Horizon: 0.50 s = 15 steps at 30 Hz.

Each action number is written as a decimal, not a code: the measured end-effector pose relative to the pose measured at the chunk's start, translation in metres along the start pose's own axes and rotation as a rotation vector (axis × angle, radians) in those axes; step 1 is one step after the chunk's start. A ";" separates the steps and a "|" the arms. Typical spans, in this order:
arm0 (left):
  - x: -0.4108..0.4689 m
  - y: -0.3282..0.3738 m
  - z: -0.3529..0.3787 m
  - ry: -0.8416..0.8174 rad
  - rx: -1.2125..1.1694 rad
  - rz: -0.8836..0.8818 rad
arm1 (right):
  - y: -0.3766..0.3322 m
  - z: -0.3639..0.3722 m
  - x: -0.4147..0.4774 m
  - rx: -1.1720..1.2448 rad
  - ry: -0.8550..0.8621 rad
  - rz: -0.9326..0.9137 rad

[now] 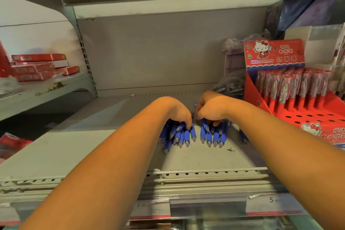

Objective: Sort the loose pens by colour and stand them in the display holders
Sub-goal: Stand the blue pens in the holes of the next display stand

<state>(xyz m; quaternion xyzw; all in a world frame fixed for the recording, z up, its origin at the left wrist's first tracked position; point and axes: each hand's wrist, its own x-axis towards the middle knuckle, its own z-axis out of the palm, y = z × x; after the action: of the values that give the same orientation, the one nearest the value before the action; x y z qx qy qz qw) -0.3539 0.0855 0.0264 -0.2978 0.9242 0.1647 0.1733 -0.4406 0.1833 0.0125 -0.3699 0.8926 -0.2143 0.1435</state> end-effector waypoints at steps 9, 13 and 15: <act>0.014 0.012 0.008 -0.070 0.084 -0.011 | 0.000 0.001 -0.005 0.017 0.056 0.005; 0.013 0.011 0.011 -0.048 0.141 -0.011 | 0.001 -0.001 -0.009 0.048 0.106 -0.011; 0.011 0.005 0.012 0.022 0.174 -0.007 | 0.001 -0.003 -0.011 0.071 0.129 -0.023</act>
<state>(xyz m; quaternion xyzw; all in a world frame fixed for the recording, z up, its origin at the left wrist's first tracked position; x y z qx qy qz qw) -0.3628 0.0894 0.0118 -0.2868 0.9358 0.0800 0.1890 -0.4345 0.1926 0.0156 -0.3604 0.8874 -0.2709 0.0964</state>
